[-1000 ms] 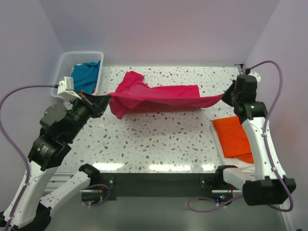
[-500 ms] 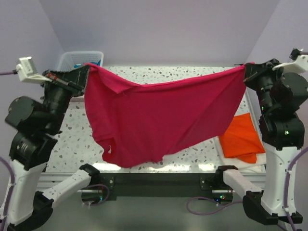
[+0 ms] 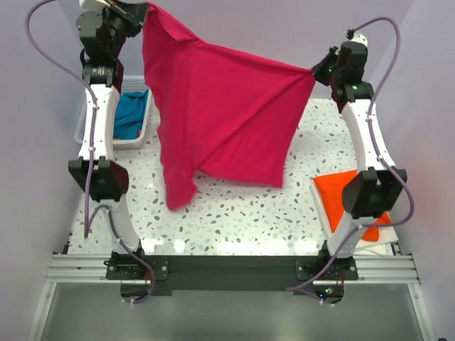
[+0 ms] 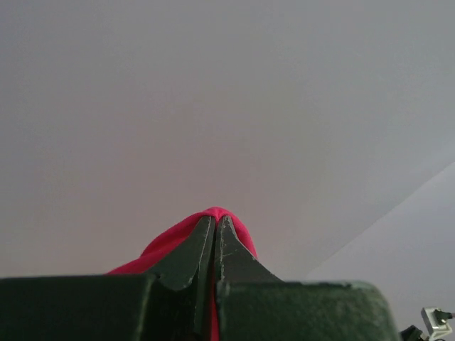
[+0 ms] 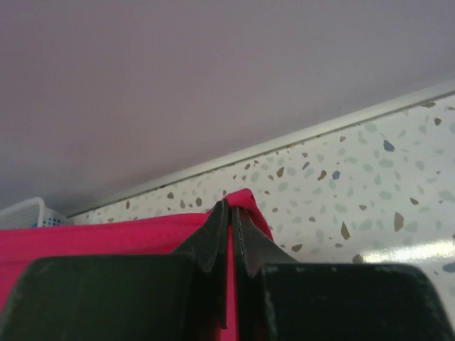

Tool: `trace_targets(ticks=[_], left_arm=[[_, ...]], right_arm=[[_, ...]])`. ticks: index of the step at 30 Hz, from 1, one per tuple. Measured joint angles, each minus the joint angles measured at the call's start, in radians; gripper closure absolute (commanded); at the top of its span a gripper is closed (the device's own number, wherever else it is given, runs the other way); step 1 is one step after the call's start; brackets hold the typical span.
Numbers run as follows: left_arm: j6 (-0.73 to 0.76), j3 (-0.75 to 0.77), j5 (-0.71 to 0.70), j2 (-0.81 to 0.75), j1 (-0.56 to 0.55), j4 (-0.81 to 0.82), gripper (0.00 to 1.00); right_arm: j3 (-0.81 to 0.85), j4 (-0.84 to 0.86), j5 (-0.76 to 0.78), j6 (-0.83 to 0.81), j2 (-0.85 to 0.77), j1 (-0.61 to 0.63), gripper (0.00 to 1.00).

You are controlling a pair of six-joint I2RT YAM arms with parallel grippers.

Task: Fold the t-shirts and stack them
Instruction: Flatten the tshirt out

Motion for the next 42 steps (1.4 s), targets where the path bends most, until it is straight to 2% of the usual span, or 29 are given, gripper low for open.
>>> trace_targets(ticks=[1,3,8,12,17,18,22,24,27,31,36,42], left_arm=[[-0.033,0.095,0.047,0.087,0.017,0.026,1.00],[-0.100,0.156,0.117,0.172,0.040,0.080,1.00],[-0.166,0.023,0.243,0.144,0.090,0.230,1.00],[-0.180,-0.111,0.320,0.047,0.115,0.302,1.00],[-0.198,-0.492,0.359,-0.203,0.121,0.409,1.00],[-0.199,-0.555,0.360,-0.241,0.120,0.418,1.00],[-0.202,-0.994,0.344,-0.476,0.114,0.462,1.00],[-0.200,-1.200,0.313,-0.573,0.105,0.446,1.00],[-0.194,-1.481,0.240,-0.723,0.077,0.332,1.00],[-0.179,-1.795,0.132,-1.028,0.029,0.140,1.00],[-0.163,-1.998,0.041,-1.337,0.017,-0.058,1.00],[-0.161,-2.096,-0.009,-1.540,0.016,-0.259,0.98]], right_arm=[[0.041,0.008,-0.006,0.005,0.039,0.000,1.00],[0.103,0.014,-0.018,0.014,0.081,0.000,1.00],[0.144,0.075,-0.018,0.021,0.078,0.000,1.00],[-0.017,0.157,-0.015,0.029,-0.012,-0.002,1.00],[-0.347,0.206,-0.007,0.062,-0.147,-0.005,1.00],[-0.369,0.204,-0.006,0.065,-0.155,-0.006,1.00],[-0.621,0.194,0.008,0.106,-0.232,-0.013,1.00],[-0.738,0.186,0.008,0.123,-0.274,-0.015,1.00],[-0.937,0.158,0.008,0.146,-0.367,-0.015,1.00],[-1.143,0.123,0.003,0.169,-0.488,-0.016,1.00],[-1.334,0.102,-0.023,0.184,-0.594,-0.018,1.00],[-1.433,0.040,-0.026,0.191,-0.742,-0.019,1.00]])
